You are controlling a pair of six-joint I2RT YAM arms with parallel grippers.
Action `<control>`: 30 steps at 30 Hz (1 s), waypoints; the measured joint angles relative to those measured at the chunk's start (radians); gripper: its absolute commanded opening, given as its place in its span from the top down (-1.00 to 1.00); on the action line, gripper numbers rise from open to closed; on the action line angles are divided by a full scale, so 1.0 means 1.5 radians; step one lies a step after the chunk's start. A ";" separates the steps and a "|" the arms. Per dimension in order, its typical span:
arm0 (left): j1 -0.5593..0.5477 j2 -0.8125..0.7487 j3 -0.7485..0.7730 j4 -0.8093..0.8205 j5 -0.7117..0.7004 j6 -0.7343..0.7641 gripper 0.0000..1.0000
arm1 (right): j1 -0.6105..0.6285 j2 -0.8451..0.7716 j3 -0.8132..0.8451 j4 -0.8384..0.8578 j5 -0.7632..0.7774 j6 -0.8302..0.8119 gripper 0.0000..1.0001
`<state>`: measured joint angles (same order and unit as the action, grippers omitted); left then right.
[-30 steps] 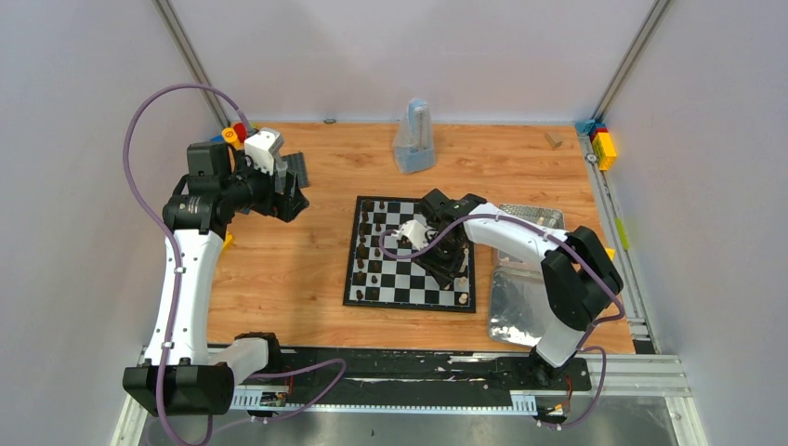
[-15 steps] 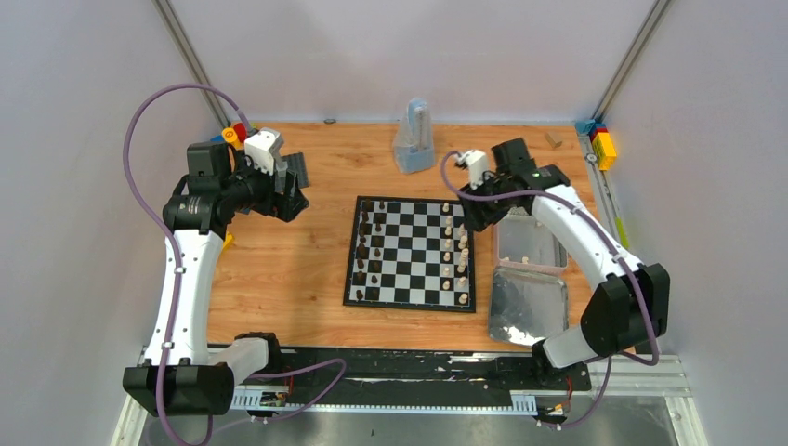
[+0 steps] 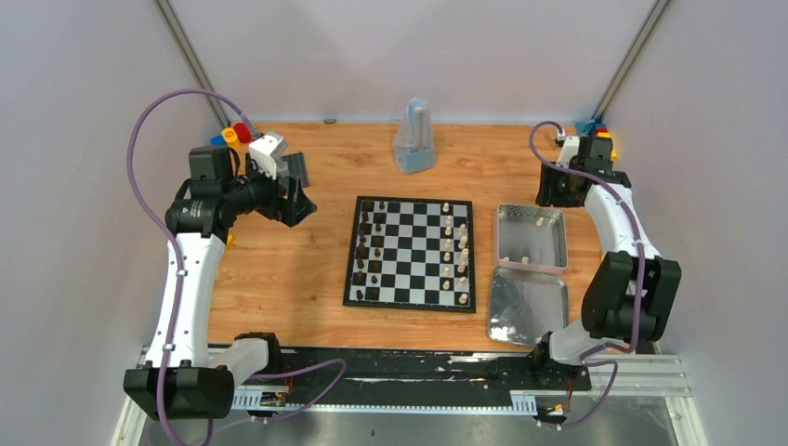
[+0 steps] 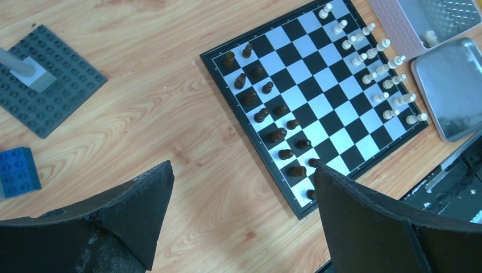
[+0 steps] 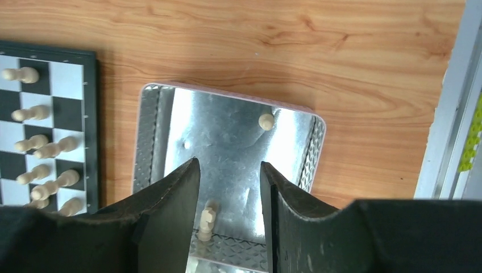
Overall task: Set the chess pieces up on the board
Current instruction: Pick up the chess piece from the storage box.
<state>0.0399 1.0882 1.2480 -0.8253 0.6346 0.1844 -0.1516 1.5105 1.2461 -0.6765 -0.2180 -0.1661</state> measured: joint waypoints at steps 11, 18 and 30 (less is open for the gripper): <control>0.000 0.000 -0.010 0.000 0.048 0.002 -1.00 | -0.022 0.081 -0.056 0.071 0.042 0.015 0.17; 0.000 0.000 -0.017 -0.001 0.061 0.003 -1.00 | -0.022 0.117 -0.058 0.115 0.058 0.018 0.22; 0.000 0.000 -0.019 0.000 0.063 0.003 -1.00 | -0.022 0.166 -0.058 0.142 0.071 0.018 0.29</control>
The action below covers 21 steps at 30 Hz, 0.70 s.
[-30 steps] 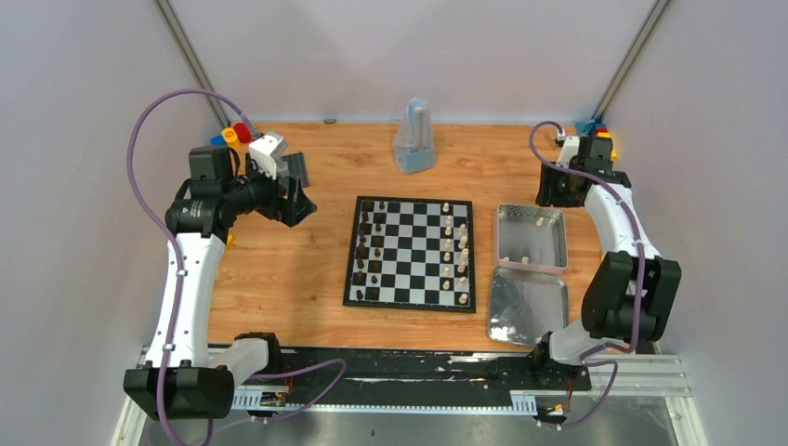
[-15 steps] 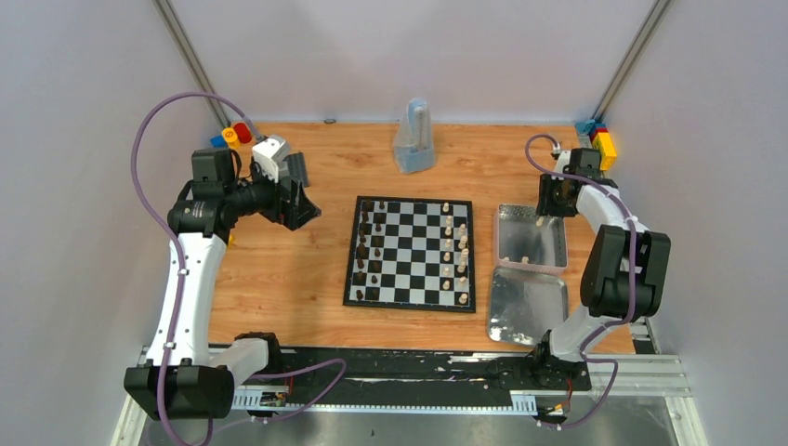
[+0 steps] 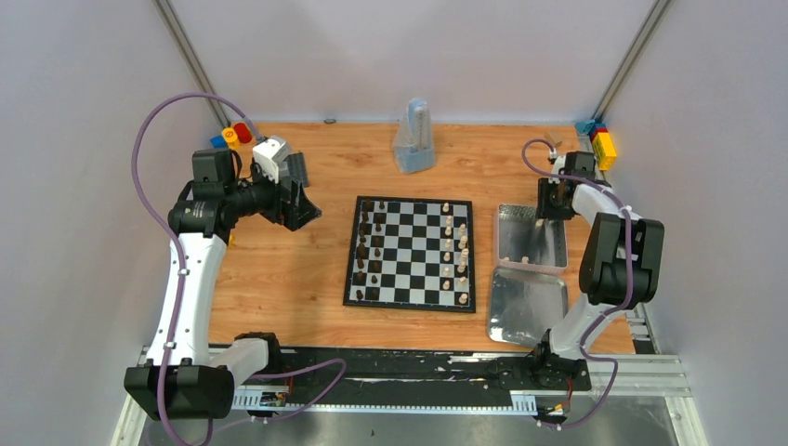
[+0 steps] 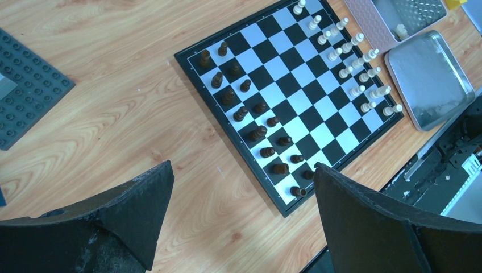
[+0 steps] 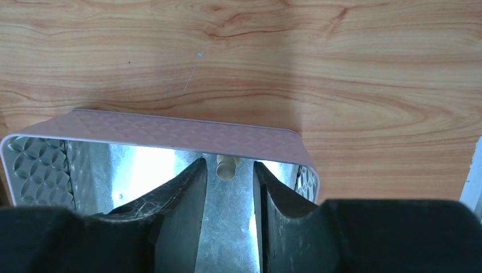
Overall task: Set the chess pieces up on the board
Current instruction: Pick up the chess piece from the storage box.
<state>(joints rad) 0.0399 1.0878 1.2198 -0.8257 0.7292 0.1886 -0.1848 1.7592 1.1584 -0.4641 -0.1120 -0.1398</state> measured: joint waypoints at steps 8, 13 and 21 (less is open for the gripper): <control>0.000 0.000 0.000 0.000 0.000 0.000 -1.00 | 0.000 0.017 0.000 0.008 -0.001 -0.003 0.47; 0.000 0.000 0.000 0.000 0.000 0.000 -1.00 | 0.000 0.025 0.000 0.008 -0.004 -0.005 0.67; 0.000 0.000 0.000 0.000 -0.005 0.000 -1.00 | 0.000 0.014 0.000 -0.004 -0.024 -0.014 1.00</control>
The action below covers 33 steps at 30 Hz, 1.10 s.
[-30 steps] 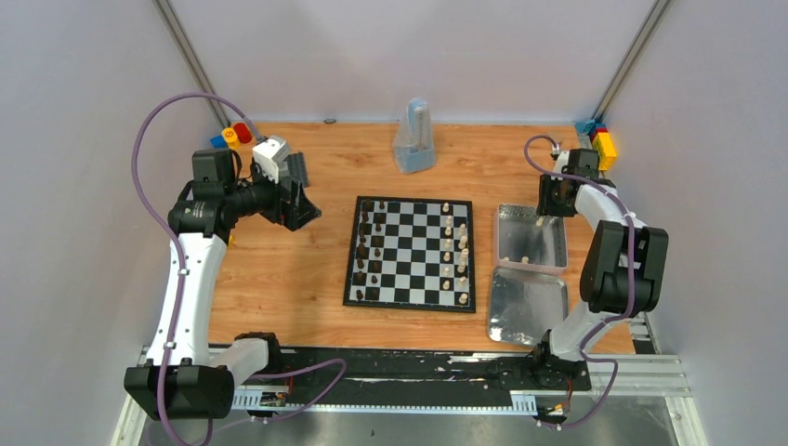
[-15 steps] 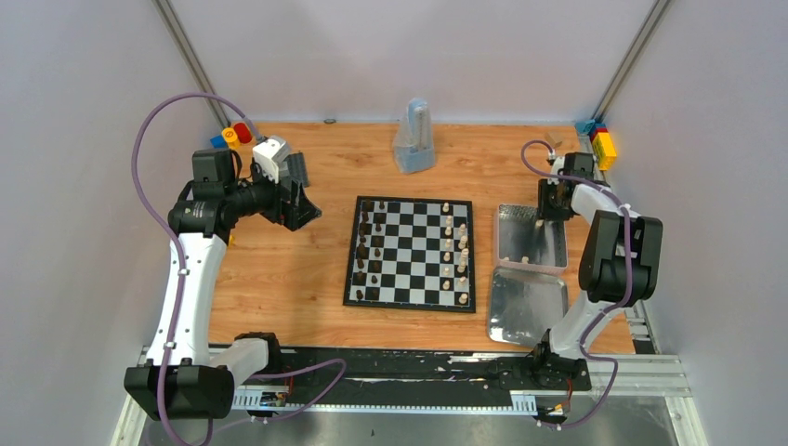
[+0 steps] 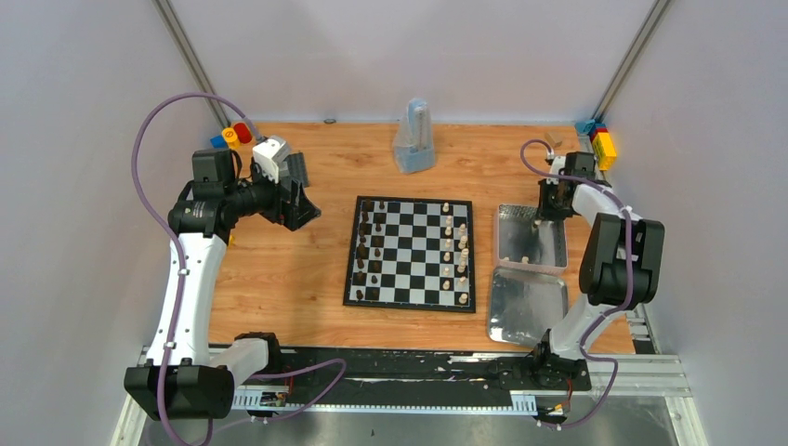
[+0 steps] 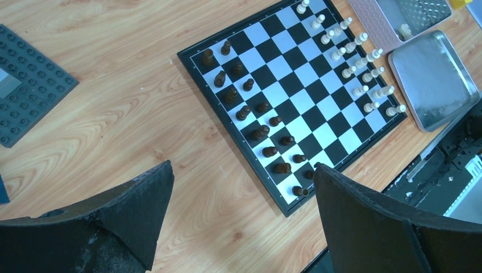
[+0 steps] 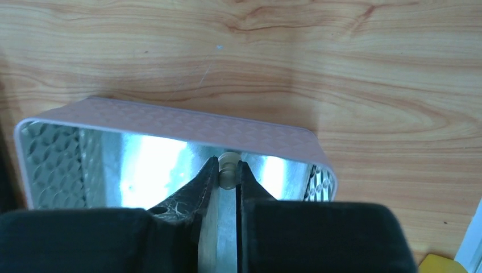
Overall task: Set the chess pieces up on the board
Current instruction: Pick up the chess piece from the storage box, then place the chess piece on the chessboard.
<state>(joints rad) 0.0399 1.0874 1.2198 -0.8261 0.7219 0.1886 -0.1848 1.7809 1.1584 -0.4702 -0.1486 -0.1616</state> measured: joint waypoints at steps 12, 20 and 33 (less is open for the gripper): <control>0.000 0.002 0.002 -0.019 -0.064 0.014 -1.00 | 0.176 -0.291 -0.044 -0.066 -0.129 -0.110 1.00; 0.000 0.009 0.025 -0.048 -0.104 0.028 -1.00 | 0.427 -0.348 -0.109 -0.098 -0.169 -0.170 1.00; 0.000 0.010 0.032 -0.052 -0.124 0.030 -1.00 | 0.613 -0.300 -0.190 -0.123 -0.130 -0.206 1.00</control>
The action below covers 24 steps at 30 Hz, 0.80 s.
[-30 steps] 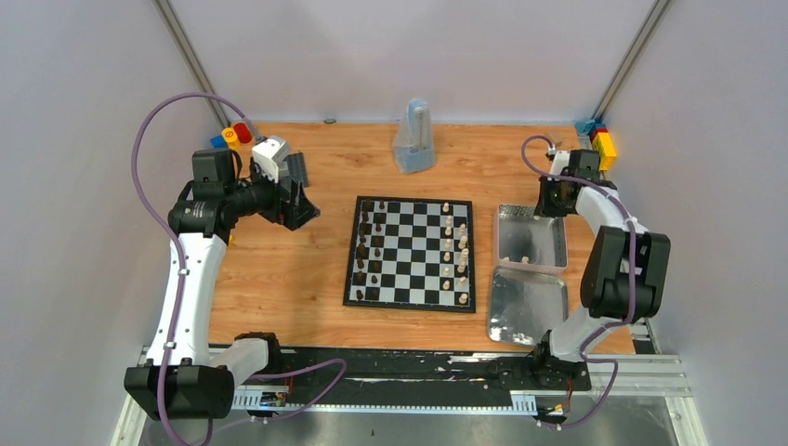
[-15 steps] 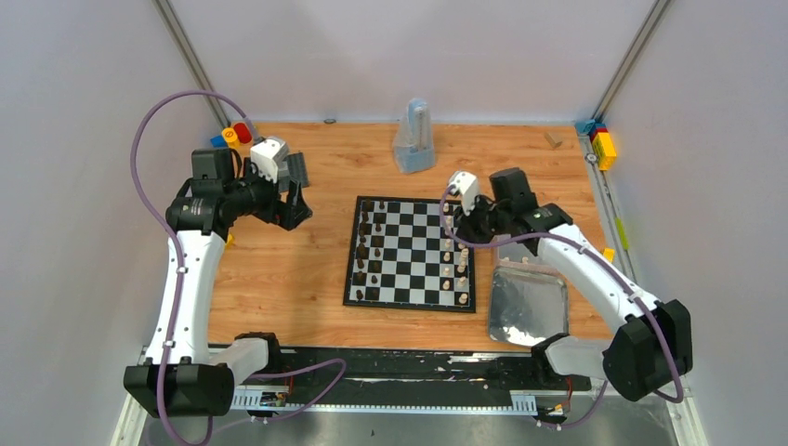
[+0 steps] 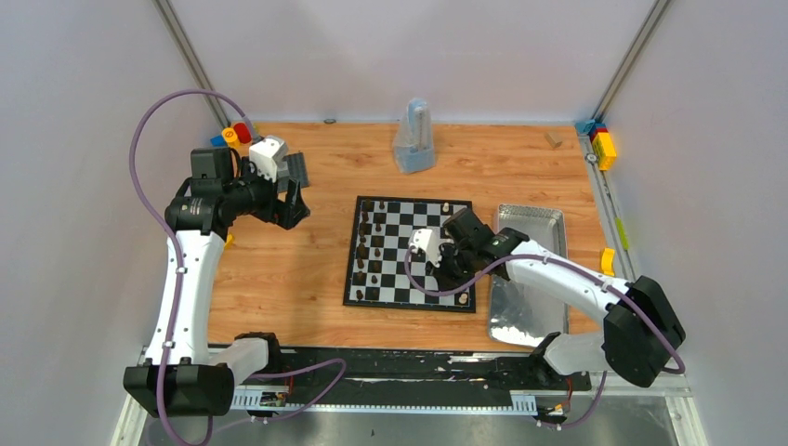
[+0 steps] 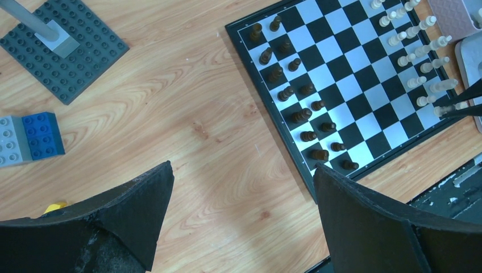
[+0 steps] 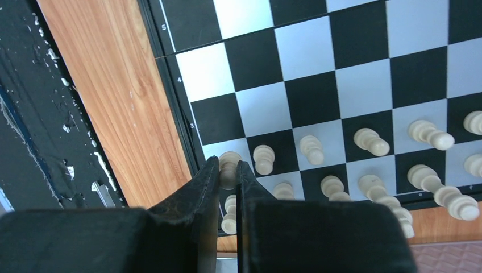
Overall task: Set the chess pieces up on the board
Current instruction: Place the chess piece on the chessboard.
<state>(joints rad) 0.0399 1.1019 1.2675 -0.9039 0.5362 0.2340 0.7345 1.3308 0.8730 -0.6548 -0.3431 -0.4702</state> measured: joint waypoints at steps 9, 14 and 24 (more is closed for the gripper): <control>0.000 0.000 0.000 -0.001 -0.001 0.000 -1.00 | 0.040 0.008 -0.028 0.002 0.021 -0.009 1.00; 0.000 -0.001 0.000 -0.001 -0.004 0.000 -1.00 | 0.046 0.018 -0.039 0.005 0.037 -0.010 1.00; 0.000 -0.001 0.000 -0.001 -0.005 0.000 -1.00 | 0.046 0.019 -0.047 0.015 0.047 -0.010 0.97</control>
<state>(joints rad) 0.0399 1.1011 1.2671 -0.9051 0.5293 0.2337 0.8040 1.3594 0.8028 -0.6327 -0.2722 -0.4858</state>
